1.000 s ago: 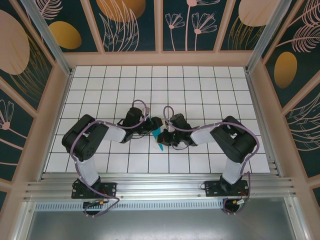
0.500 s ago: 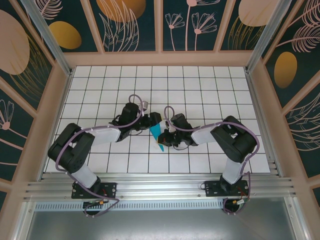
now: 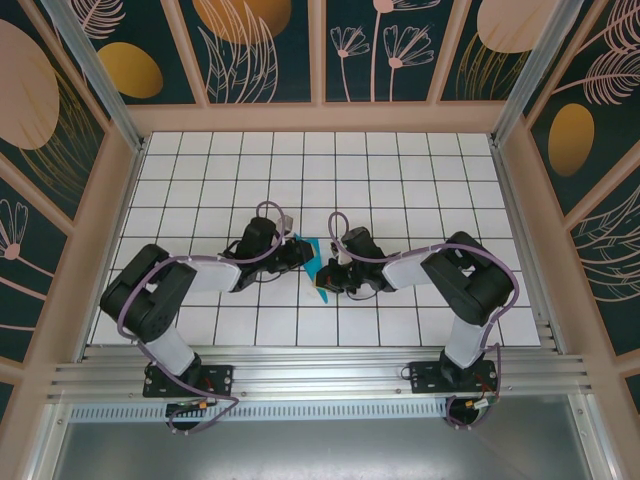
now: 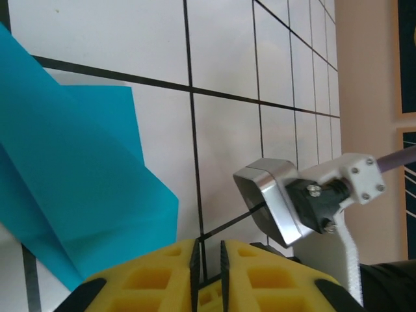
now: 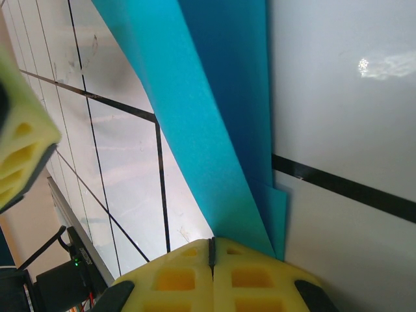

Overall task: Fold a paper plane with a square sheet of paper (pick it up from the middle)
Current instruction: Fold the wing for the fifth time at the center of the table.

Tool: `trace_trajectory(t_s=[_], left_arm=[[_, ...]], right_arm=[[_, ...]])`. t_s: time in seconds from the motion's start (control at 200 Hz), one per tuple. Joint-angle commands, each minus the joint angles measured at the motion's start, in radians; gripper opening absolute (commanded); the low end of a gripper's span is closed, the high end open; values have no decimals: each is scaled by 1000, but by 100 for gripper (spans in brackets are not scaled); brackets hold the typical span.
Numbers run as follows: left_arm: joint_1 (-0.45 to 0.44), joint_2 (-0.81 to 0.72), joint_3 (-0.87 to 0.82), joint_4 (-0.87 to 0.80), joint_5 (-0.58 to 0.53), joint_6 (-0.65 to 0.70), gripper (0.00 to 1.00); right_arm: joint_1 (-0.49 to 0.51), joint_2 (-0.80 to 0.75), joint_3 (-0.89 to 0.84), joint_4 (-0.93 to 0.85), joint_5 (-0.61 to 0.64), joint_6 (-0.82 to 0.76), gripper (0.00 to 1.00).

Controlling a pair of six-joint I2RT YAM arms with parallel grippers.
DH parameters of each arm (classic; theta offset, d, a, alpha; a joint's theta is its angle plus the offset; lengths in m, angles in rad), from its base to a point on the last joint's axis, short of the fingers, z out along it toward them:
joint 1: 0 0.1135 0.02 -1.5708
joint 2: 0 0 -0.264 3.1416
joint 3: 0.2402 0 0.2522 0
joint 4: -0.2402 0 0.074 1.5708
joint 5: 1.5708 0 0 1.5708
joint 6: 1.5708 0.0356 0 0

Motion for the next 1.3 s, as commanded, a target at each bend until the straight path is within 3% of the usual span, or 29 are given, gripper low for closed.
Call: trace_trajectory(t_s=[0.0,0.19,0.455,0.931,1.296], left_arm=[[4,68,24,65,16,-16,17],[5,128,41,53,-19,-17,11],[6,164,93,-95,-141,15,9],[51,189,175,-215,-187,85,12],[84,211,218,-219,-172,140,15]], right_arm=[[1,48,-46,-173,15,-16,3],[1,55,-51,-178,16,-17,3],[4,49,-66,-202,21,-32,2],[2,50,-73,-224,12,-50,0],[3,47,-85,-221,9,-54,0]])
